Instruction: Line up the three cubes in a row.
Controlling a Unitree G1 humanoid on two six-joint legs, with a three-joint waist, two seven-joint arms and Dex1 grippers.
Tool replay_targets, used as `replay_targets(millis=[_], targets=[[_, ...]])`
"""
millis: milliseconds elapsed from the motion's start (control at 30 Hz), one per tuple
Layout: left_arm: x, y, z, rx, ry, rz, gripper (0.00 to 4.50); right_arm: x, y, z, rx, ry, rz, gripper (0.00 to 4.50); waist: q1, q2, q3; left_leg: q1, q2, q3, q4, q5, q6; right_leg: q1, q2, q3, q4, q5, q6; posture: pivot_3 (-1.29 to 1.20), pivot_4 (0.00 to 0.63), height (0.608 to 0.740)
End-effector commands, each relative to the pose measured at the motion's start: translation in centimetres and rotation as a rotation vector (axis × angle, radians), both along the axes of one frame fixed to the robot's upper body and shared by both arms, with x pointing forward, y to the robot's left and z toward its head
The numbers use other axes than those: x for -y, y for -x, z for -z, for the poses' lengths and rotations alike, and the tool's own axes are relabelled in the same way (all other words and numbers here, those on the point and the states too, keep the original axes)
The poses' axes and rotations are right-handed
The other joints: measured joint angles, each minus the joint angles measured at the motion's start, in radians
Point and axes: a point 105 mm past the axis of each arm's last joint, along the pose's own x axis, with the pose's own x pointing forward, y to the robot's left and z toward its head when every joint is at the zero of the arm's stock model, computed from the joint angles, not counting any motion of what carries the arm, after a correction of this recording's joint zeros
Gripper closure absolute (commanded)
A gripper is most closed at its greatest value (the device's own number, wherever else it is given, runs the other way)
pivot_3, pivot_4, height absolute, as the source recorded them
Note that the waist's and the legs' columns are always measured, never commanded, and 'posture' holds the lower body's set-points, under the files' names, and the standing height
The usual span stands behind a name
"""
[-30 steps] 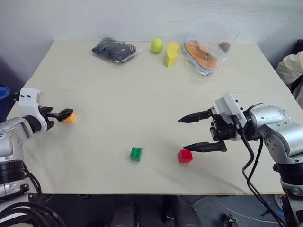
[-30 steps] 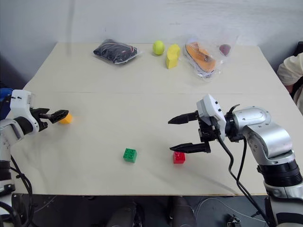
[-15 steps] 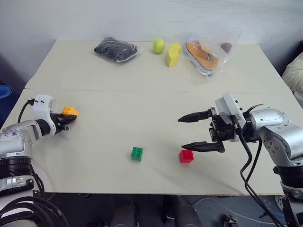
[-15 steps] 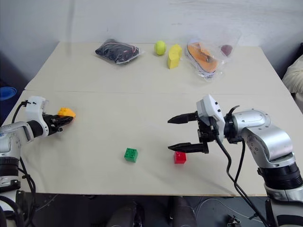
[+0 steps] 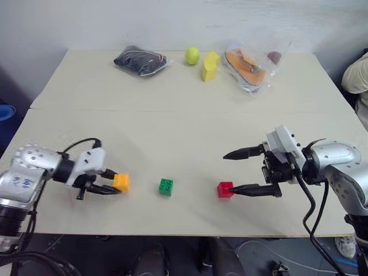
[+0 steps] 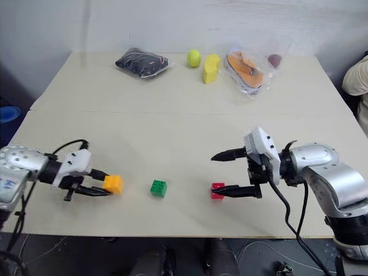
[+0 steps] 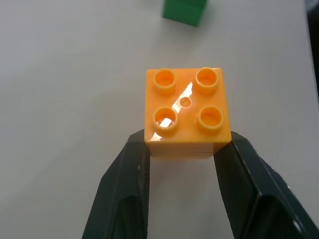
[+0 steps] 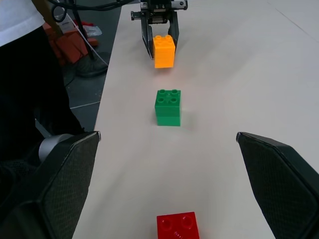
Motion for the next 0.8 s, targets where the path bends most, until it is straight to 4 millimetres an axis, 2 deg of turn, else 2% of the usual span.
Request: replay_targets(millis=[33, 167, 400, 667, 800], targets=[[0.1, -0.9, -0.9, 0.048, -0.001, 0.042, 3.02, 0.2, 0.6, -1.3, 0.053, -0.003, 0.006, 0.00, 0.000, 0.000, 0.000, 0.000, 0.000, 0.000, 0.000, 0.000, 0.000, 0.000, 0.000, 0.000, 0.000, 0.000, 0.000, 0.00, 0.150, 0.740], [0.5, -1.1, -0.5, 0.036, -0.002, 0.089, 3.02, 0.2, 0.9, -1.2, 0.051, -0.003, 0.020, 0.00, -0.001, 0.000, 0.000, 0.000, 0.000, 0.000, 0.000, 0.000, 0.001, 0.000, 0.000, 0.000, 0.004, 0.000, 0.000, 0.00, 0.150, 0.740], [-0.4, -1.8, 0.5, 0.067, -0.046, 0.086, 3.02, 0.3, 0.9, -1.1, 0.057, 0.003, 0.032, 0.00, -0.002, 0.000, 0.000, 0.000, 0.000, 0.000, 0.000, 0.000, 0.001, 0.000, 0.000, 0.000, 0.004, 0.000, 0.000, 0.00, 0.150, 0.740], [-0.6, -1.2, 1.7, 0.023, -0.050, 0.079, 3.02, 0.4, 0.5, -0.9, 0.064, 0.020, 0.025, 0.00, -0.002, 0.000, 0.000, 0.000, 0.000, 0.000, 0.000, 0.000, 0.002, 0.000, 0.000, 0.000, 0.004, 0.000, 0.000, 0.00, 0.150, 0.740], [-0.7, -1.2, 1.7, 0.022, -0.049, 0.070, 1.70, 0.5, 0.5, -0.9, 0.066, 0.027, 0.021, 0.00, -0.002, 0.000, 0.000, 0.000, 0.000, 0.000, 0.000, 0.000, 0.002, 0.000, 0.000, 0.000, 0.004, 0.000, 0.000, 0.00, 0.150, 0.740]])
